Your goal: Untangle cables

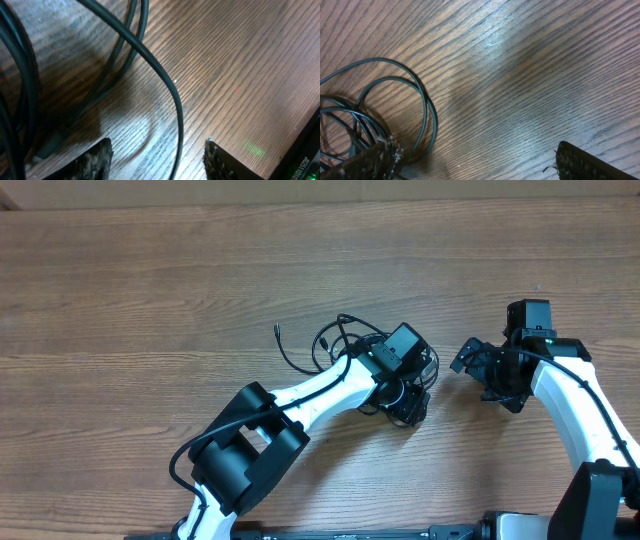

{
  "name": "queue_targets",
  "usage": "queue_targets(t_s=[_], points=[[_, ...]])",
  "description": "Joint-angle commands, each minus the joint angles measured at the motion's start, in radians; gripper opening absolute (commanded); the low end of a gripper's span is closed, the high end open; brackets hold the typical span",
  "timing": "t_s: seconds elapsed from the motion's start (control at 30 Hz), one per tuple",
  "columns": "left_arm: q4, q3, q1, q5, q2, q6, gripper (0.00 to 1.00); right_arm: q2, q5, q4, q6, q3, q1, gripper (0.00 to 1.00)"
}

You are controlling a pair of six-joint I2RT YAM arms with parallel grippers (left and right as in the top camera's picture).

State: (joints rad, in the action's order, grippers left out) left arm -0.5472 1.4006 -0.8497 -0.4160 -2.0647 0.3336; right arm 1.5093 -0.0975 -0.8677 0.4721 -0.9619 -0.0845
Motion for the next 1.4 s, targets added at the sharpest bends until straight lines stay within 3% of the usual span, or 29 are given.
queue_targets(t_s=[0.0, 1.07, 1.37], points=[[0.01, -0.008, -0.005, -0.018, -0.008, -0.02, 0.6, 0.006, -0.001, 0.003, 0.007, -0.006, -0.001, 1.0], [0.016, -0.02, -0.027, 0.002, -0.008, -0.019, 0.62, 0.006, -0.001, 0.003, 0.007, -0.006, -0.001, 1.0], [0.028, -0.02, -0.041, 0.104, -0.008, -0.019, 0.63, 0.006, -0.001, 0.003, 0.007, -0.006, -0.001, 1.0]])
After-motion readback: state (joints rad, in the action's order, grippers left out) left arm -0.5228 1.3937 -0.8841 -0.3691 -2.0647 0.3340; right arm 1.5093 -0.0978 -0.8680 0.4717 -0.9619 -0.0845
